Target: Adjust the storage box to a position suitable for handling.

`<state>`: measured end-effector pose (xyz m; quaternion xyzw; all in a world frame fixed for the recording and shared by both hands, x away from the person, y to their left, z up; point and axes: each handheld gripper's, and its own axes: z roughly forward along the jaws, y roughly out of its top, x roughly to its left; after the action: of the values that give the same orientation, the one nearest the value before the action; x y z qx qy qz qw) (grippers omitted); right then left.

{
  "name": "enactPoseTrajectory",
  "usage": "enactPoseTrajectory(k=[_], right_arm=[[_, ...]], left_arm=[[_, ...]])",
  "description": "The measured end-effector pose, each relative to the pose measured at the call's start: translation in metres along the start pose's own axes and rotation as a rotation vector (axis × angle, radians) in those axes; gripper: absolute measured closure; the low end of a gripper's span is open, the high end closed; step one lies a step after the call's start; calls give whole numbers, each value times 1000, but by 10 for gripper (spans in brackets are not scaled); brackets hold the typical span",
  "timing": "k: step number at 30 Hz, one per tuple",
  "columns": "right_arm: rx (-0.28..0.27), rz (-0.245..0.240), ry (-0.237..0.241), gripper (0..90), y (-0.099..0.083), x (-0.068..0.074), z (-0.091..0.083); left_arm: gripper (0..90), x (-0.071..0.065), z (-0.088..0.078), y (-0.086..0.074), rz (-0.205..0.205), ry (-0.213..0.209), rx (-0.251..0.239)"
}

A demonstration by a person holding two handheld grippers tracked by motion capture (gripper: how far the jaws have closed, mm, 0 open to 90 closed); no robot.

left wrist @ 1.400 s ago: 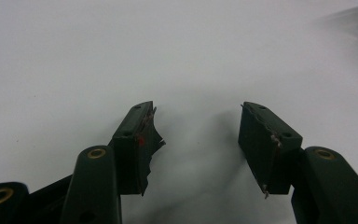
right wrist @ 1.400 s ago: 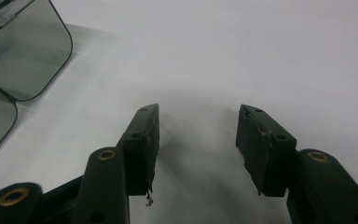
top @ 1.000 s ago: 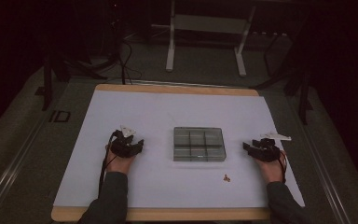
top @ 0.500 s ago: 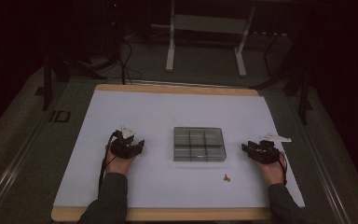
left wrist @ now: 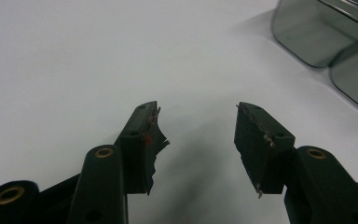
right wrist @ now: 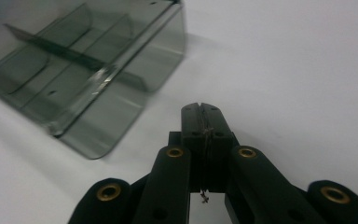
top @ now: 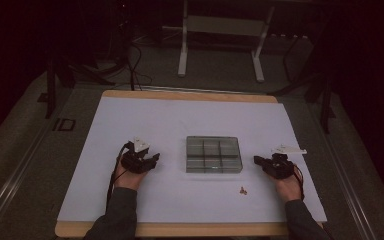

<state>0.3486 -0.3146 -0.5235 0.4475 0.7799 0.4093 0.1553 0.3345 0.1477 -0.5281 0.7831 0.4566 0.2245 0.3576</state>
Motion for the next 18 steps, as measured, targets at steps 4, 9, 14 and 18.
enactPoseTrajectory(k=[4,9,14,18], right_arm=[[10,-15,32,898,-1,10,1],[23,-46,57,899,-3,21,1],[38,-73,81,899,-4,27,3],[48,-91,92,899,-4,29,4]], left_arm=[[498,-5,-1,0,17,-13,-4],[498,-6,-3,0,23,-33,-7],[505,-11,-7,1,29,-54,-30],[509,-14,-5,2,45,-64,-19]])
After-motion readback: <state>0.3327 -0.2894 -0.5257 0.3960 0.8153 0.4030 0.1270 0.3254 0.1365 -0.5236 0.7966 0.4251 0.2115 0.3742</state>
